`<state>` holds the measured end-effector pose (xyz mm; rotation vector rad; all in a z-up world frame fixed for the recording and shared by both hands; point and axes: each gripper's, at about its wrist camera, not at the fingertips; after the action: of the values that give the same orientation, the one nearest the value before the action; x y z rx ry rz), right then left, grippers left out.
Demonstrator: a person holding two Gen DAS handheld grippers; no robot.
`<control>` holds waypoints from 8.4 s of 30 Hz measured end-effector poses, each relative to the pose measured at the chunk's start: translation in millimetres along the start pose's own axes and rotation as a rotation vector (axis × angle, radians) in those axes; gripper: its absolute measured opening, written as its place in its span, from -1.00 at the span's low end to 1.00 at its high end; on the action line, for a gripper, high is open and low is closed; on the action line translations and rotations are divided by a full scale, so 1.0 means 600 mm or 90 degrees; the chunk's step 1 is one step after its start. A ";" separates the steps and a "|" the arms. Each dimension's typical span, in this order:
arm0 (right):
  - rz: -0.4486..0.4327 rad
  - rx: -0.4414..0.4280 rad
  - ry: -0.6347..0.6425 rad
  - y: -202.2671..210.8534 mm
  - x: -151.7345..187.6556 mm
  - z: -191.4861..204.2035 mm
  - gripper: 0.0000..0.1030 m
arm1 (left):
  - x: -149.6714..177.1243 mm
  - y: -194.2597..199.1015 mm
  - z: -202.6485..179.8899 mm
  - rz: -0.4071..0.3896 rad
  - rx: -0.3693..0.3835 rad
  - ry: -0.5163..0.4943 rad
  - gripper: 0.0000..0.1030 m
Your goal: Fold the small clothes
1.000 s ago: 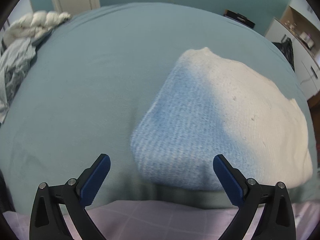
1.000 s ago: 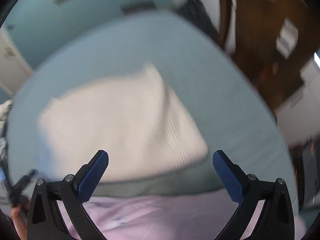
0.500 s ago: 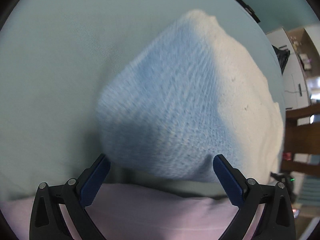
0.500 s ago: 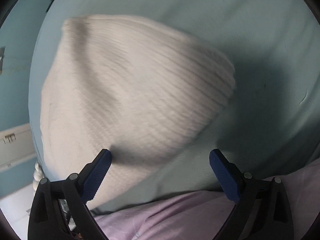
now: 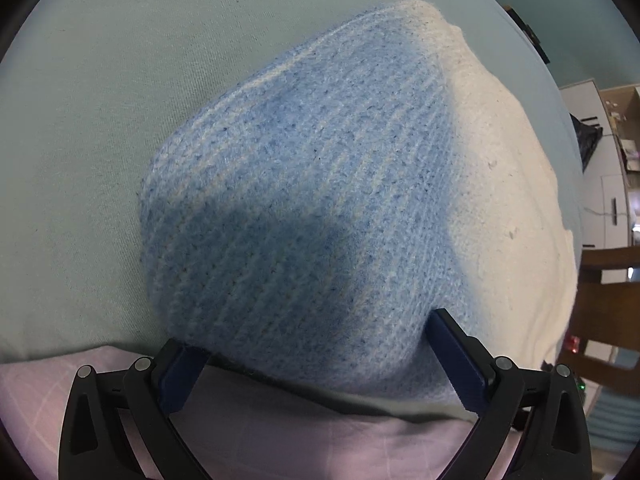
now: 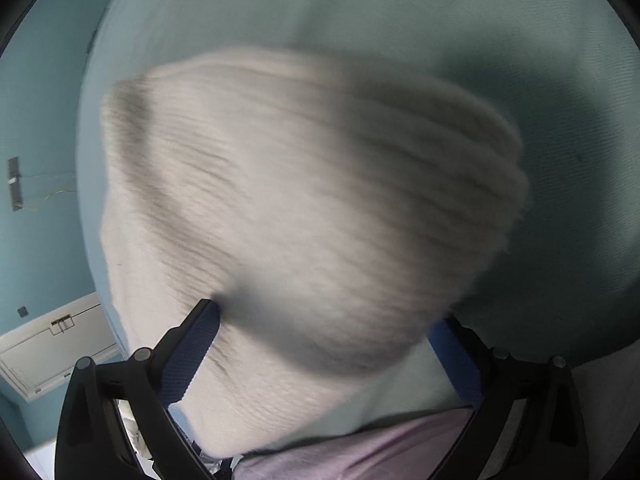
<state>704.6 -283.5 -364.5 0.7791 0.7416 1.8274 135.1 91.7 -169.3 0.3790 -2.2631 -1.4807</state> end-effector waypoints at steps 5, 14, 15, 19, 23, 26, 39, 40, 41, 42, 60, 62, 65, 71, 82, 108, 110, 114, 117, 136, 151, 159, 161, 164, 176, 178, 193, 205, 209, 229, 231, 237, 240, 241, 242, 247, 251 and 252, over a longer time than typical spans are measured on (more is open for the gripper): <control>-0.014 0.023 0.028 -0.009 -0.004 0.017 0.55 | 0.010 -0.010 -0.010 0.005 0.000 -0.007 1.00; -0.072 0.037 0.042 0.008 0.017 0.020 -0.22 | -0.003 -0.028 -0.021 0.021 0.063 0.003 0.72; -0.080 0.042 0.048 0.019 0.035 0.043 -0.33 | -0.001 -0.025 -0.023 0.013 0.060 0.004 0.57; -0.105 0.051 0.070 0.029 0.046 0.057 -0.44 | 0.003 -0.010 -0.020 -0.009 0.085 0.012 -0.03; -0.129 0.054 0.091 0.029 0.050 0.065 -0.49 | 0.003 0.011 -0.009 -0.031 0.176 0.022 -0.38; -0.153 0.035 0.130 0.044 0.065 0.083 -0.54 | 0.020 0.026 -0.017 -0.074 0.179 0.001 -0.46; -0.214 -0.106 0.272 0.131 0.143 0.097 -0.59 | 0.085 0.154 0.034 -0.167 0.213 -0.072 -0.53; -0.200 -0.117 0.264 0.133 0.144 0.087 -0.59 | 0.095 0.159 0.045 -0.159 0.229 -0.063 -0.53; -0.185 -0.129 0.252 0.127 0.136 0.083 -0.58 | 0.100 0.159 0.048 -0.148 0.241 -0.055 -0.53; -0.167 -0.138 0.235 0.127 0.131 0.070 -0.58 | 0.107 0.160 0.053 -0.140 0.250 -0.048 -0.54; -0.020 -0.202 0.075 0.137 0.023 0.196 -0.39 | -0.106 0.207 -0.094 -0.064 0.295 0.026 -0.34; 0.000 -0.282 0.086 0.114 -0.034 0.238 0.23 | -0.152 0.205 -0.095 -0.104 0.347 0.066 -0.17; -0.004 -0.364 0.076 0.097 -0.087 0.248 0.72 | -0.156 0.219 -0.090 -0.178 0.324 0.068 0.97; -0.154 -0.147 0.178 0.093 -0.111 0.208 0.75 | -0.127 0.174 -0.118 -0.242 0.106 -0.056 1.00; -0.101 -0.018 0.355 -0.024 -0.093 0.277 0.04 | -0.085 -0.025 -0.212 -0.286 -0.262 -0.274 1.00; -0.275 0.153 0.165 -0.066 0.021 0.241 0.38 | -0.119 -0.021 -0.145 -0.243 -0.207 -0.268 1.00; -0.363 0.152 0.176 -0.039 0.074 0.268 0.44 | -0.115 -0.020 -0.140 -0.246 -0.206 -0.269 1.00; -0.400 0.178 0.334 -0.067 0.148 0.351 0.59 | -0.109 -0.019 -0.129 -0.246 -0.204 -0.271 1.00; -0.354 0.197 0.410 -0.126 0.176 0.387 0.59 | -0.106 -0.014 -0.128 -0.245 -0.204 -0.271 1.00; -0.318 0.360 0.525 -0.300 0.151 0.390 0.88 | -0.062 -0.020 -0.297 -0.201 -0.210 -0.364 1.00; -0.293 0.429 0.485 -0.263 0.122 0.323 0.98 | -0.059 -0.082 -0.316 -0.196 -0.301 -0.421 1.00; -0.300 0.327 0.423 -0.197 0.178 0.309 0.98 | -0.027 0.049 -0.236 -0.240 -0.268 -0.358 1.00; -0.296 0.248 0.378 -0.157 0.185 0.293 0.98 | -0.007 0.086 -0.194 -0.256 -0.240 -0.325 1.00; -0.232 0.129 0.304 -0.116 0.192 0.242 0.98 | 0.016 0.106 -0.130 -0.257 -0.166 -0.274 1.00; -0.046 -0.117 0.003 -0.195 0.121 0.075 0.98 | -0.022 0.054 -0.112 -0.201 -0.177 -0.256 1.00; -0.039 -0.141 0.003 -0.206 0.126 0.079 0.98 | -0.023 0.056 -0.103 -0.201 -0.173 -0.249 1.00; -0.027 -0.286 -0.036 -0.203 0.116 0.066 0.99 | -0.051 0.098 -0.084 -0.246 -0.157 -0.235 1.00; -0.088 -0.233 0.002 -0.177 0.115 0.099 0.98 | -0.066 0.091 -0.075 -0.223 -0.130 -0.216 1.00; -0.095 -0.224 0.005 -0.164 0.117 0.099 0.98 | -0.061 0.086 -0.079 -0.223 -0.143 -0.222 1.00; -0.265 -0.056 0.203 -0.051 0.245 0.173 -0.07 | -0.051 0.071 -0.097 -0.220 -0.166 -0.248 1.00; -0.281 -0.057 0.226 -0.028 0.273 0.164 -0.08 | -0.050 0.072 -0.097 -0.226 -0.172 -0.251 1.00; -0.333 -0.041 0.266 0.038 0.306 0.142 -0.09 | -0.033 0.078 -0.114 -0.262 -0.205 -0.283 1.00; -0.337 -0.026 0.254 0.046 0.310 0.132 -0.08 | -0.017 0.078 -0.141 -0.277 -0.216 -0.322 1.00; -0.334 -0.023 0.250 0.036 0.295 0.129 -0.09 | -0.013 0.078 -0.151 -0.278 -0.218 -0.331 1.00; -0.329 -0.021 0.246 0.032 0.291 0.133 -0.09 | -0.008 0.077 -0.168 -0.281 -0.219 -0.343 1.00; -0.330 -0.021 0.244 -0.007 0.251 0.162 -0.08 | 0.016 0.057 -0.283 -0.294 -0.219 -0.437 1.00; -0.337 -0.017 0.257 -0.028 0.246 0.189 -0.08 | 0.021 -0.010 -0.369 -0.257 -0.240 -0.496 1.00; -0.338 -0.016 0.259 -0.028 0.247 0.190 -0.08 | 0.027 -0.028 -0.380 -0.246 -0.241 -0.508 1.00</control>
<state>756.1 -123.5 -281.0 0.1553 1.0659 1.5088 229.0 -105.9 -101.1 0.1094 -2.4507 -2.5704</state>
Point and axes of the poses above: each gripper's, at about its wrist camera, not at the fingertips, and y roughly against the way its jaws point, z to its left, x to its underside, and after that the axes turned 10 degrees about z, right-handed
